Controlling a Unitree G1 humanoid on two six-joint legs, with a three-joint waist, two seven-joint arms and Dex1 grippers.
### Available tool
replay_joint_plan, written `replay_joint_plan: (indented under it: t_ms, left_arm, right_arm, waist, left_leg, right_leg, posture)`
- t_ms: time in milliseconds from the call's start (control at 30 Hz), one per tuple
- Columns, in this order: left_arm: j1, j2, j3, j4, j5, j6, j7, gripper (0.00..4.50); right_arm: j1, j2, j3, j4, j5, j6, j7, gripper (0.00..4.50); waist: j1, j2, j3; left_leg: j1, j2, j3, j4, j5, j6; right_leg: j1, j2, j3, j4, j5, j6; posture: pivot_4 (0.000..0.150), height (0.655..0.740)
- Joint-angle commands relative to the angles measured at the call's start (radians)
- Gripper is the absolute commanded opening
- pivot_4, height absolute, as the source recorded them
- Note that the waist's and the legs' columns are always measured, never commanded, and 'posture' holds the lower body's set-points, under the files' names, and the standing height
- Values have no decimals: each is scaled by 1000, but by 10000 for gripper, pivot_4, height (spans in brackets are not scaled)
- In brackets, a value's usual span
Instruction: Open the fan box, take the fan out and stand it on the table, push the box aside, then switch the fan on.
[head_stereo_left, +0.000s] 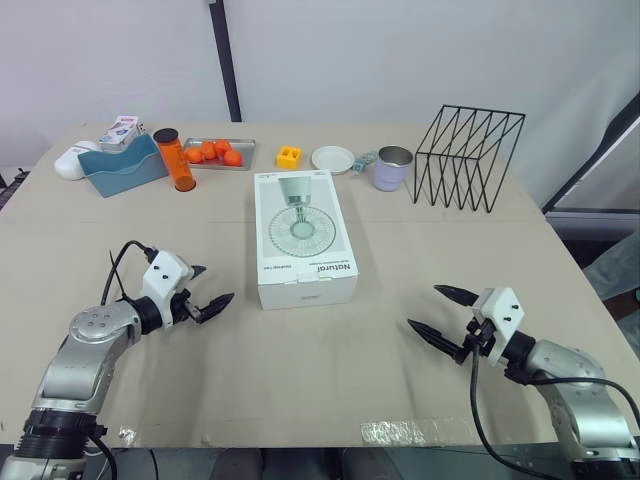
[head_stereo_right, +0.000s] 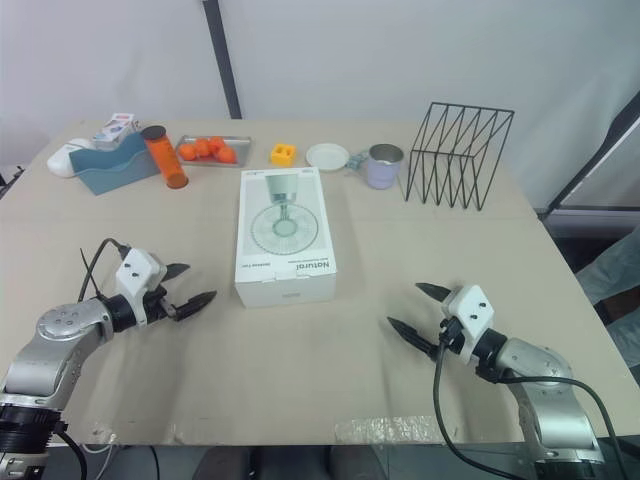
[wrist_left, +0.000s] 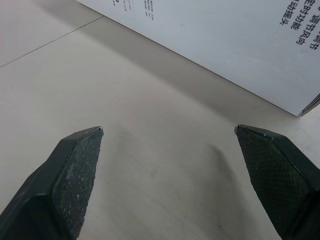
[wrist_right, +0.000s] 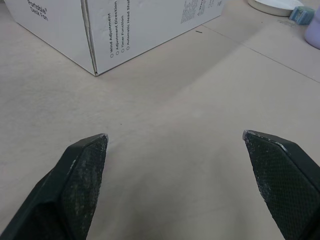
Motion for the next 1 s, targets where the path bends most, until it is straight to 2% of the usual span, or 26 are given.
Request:
replay_joint_plan:
  t_ms: [33,800,1000]
  left_arm:
    - [-15,-2,25,-4,-10,-17,2,44629]
    - [-45,-33,43,-35,-81,23,19,44629]
    - [-158,-17,37,-90,-161,90,-36,44629]
  right_arm:
    - [-11,-12,-22,-13,5,-18,4,45000]
    - [-39,-15,-29,-54,21,12,-23,45000]
    - [-112,-37,-13,-122,57,72,-6,45000]
  waist:
    - [0,0,0]
    - [0,0,0]
    - [0,0,0]
  left_leg:
    - [0,0,0,0,0,0]
    - [0,0,0,0,0,0]
    - [0,0,0,0,0,0]
  right_leg:
    - [0,0,0,0,0,0]
    - [0,0,0,0,0,0]
    - [0,0,0,0,0,0]
  posture:
    - [1500,7400]
    - [1500,7400]
    - [1500,7400]
